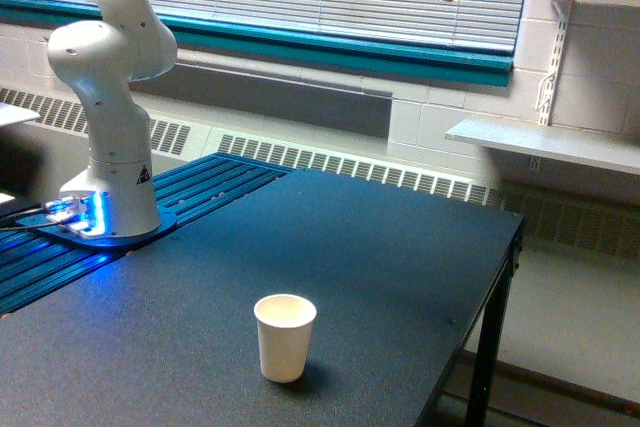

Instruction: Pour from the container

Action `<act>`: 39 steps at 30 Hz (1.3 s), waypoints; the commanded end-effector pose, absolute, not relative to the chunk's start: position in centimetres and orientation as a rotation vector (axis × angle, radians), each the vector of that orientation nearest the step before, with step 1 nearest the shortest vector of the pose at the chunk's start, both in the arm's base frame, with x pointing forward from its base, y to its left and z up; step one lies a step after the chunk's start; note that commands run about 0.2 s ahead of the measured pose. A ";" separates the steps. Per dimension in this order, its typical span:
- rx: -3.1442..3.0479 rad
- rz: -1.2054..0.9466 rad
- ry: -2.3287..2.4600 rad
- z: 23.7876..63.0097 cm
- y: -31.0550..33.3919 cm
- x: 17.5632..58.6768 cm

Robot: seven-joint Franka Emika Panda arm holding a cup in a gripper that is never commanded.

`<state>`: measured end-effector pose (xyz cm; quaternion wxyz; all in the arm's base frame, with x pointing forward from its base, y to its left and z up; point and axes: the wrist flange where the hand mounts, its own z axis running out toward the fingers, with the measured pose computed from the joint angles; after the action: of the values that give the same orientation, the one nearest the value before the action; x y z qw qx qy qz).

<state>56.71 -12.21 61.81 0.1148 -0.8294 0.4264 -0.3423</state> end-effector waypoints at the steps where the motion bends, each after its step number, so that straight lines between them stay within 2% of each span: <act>1: -2.583 -0.739 1.463 51.9 -16.2 56.6; 11: -2.785 -0.657 1.505 44.7 -19.3 54.3; 26: -3.066 -0.408 1.464 33.3 -20.3 46.6; 39: -3.248 -0.358 1.379 30.5 -21.0 42.5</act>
<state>43.38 -20.39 29.99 -0.1916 -0.9049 0.3702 -0.0863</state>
